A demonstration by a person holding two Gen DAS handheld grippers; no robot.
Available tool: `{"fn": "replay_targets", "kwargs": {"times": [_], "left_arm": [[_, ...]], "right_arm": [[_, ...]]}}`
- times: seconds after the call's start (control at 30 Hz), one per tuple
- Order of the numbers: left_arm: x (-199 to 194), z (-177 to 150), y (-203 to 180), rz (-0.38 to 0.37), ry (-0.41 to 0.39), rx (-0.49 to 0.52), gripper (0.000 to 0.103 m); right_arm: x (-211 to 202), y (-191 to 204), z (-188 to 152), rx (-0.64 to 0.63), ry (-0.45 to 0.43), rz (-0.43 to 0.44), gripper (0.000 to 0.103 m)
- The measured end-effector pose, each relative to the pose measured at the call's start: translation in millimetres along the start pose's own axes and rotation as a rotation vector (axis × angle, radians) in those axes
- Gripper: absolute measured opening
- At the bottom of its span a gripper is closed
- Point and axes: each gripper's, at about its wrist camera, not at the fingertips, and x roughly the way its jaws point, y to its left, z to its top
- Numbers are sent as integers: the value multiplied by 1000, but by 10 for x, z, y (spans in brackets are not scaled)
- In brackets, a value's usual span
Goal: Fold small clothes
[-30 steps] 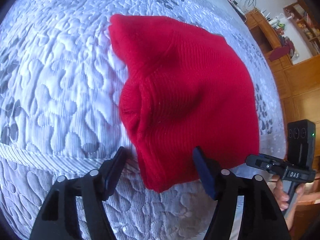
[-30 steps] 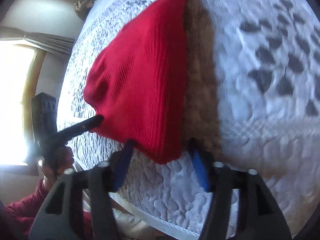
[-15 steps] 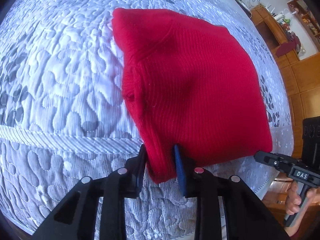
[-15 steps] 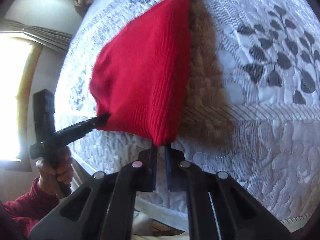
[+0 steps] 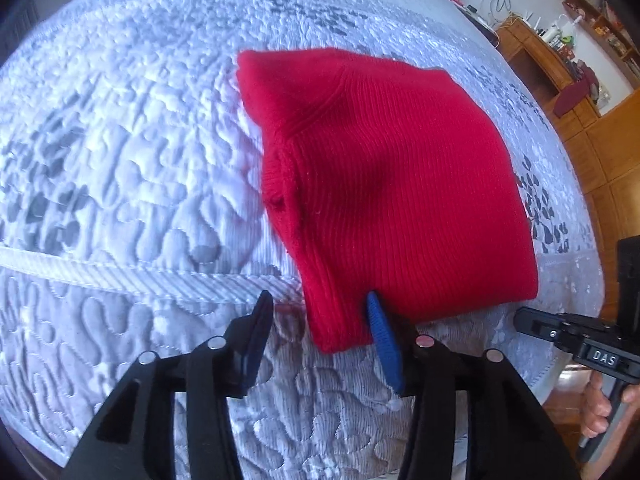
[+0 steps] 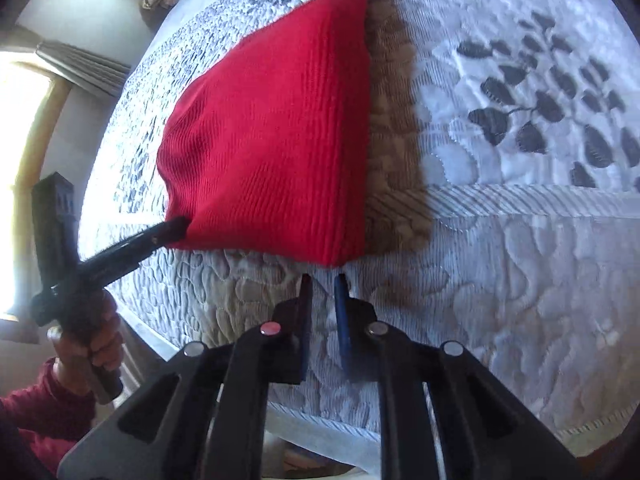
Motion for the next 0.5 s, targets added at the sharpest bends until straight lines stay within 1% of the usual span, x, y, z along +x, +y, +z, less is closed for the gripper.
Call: {"fn": "replay_targets", "kwargs": {"times": [0.07, 0.2, 0.23, 0.27, 0.3, 0.33, 0.37, 0.4, 0.47, 0.5], "left_arm": [[-76, -38, -29, 14, -18, 14, 51], [-231, -123, -37, 57, -46, 12, 56], [-275, -141, -39, 71, -54, 11, 56], [-318, -161, -39, 87, -60, 13, 57], [-339, -174, -49, 99, -63, 15, 58], [-377, -194, -53, 121, -67, 18, 59], [-421, -216, -59, 142, -76, 23, 60], [-465, -235, -64, 160, -85, 27, 64], [-549, -272, -75, 195, -103, 34, 70], [-588, -284, -89, 211, -114, 37, 73]], "right_arm": [[-54, 57, -61, -13, -23, -29, 29], [-162, 153, -185, -21, -62, -87, 37], [-193, 168, -213, -18, -69, -92, 44], [-193, 168, -213, -18, -69, -92, 47], [-246, 212, -252, -25, -82, -120, 47], [-261, 235, -271, -30, -89, -135, 51], [-261, 235, -271, -30, -89, -135, 59], [-301, 305, -315, -43, -102, -172, 63], [-323, 332, -330, -49, -108, -183, 76], [-342, 360, -344, -55, -115, -194, 79]]}}
